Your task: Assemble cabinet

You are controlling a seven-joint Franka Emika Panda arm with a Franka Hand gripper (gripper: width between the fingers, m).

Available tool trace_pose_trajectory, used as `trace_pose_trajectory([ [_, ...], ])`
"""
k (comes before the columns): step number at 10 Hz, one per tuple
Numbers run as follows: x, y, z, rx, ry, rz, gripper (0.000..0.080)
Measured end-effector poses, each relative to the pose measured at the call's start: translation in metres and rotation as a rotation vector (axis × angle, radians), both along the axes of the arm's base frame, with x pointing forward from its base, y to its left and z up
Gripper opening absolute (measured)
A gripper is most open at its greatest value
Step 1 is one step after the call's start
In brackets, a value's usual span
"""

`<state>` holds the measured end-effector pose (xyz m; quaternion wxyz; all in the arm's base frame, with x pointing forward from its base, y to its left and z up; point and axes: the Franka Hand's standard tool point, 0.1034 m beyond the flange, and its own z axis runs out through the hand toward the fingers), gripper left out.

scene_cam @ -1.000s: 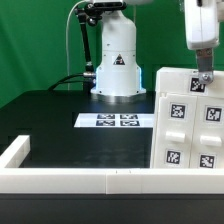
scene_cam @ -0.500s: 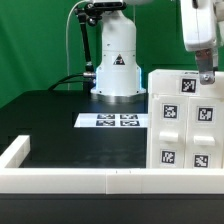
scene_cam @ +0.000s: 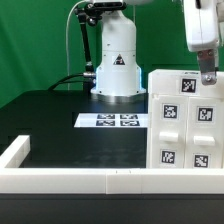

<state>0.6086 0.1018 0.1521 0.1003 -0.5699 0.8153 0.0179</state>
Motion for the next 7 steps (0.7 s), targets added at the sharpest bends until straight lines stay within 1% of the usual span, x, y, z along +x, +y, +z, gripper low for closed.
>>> trace_pose_trajectory([
  [7, -0.0006, 0.0032, -0.0002, -0.003, -0.003, 0.028, 0.0797],
])
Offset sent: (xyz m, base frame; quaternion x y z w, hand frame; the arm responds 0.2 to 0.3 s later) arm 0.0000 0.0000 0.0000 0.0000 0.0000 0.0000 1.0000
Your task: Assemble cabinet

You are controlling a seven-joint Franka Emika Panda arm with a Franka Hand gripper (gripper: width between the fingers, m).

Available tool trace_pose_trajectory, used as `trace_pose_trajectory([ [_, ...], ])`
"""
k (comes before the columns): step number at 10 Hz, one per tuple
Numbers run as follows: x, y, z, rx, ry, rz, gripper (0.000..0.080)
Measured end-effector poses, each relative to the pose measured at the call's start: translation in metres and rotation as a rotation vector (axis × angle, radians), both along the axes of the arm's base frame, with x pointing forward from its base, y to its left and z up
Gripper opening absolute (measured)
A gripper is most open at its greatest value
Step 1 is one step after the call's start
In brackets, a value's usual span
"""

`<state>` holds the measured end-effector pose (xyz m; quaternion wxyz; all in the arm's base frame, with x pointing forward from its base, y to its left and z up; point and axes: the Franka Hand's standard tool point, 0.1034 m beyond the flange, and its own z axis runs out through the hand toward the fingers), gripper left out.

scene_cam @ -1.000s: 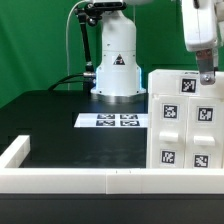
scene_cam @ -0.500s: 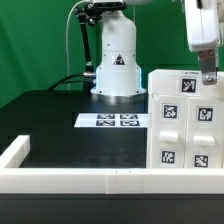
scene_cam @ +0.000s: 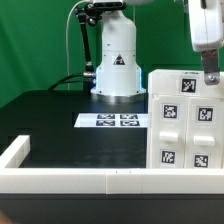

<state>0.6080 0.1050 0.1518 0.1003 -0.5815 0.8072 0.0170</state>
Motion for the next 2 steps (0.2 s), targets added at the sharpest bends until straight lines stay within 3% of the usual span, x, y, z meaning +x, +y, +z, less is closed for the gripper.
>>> trace_pose_trajectory([
  [2, -0.0001, 0.0007, 0.0000, -0.001, -0.001, 0.005, 0.0797],
])
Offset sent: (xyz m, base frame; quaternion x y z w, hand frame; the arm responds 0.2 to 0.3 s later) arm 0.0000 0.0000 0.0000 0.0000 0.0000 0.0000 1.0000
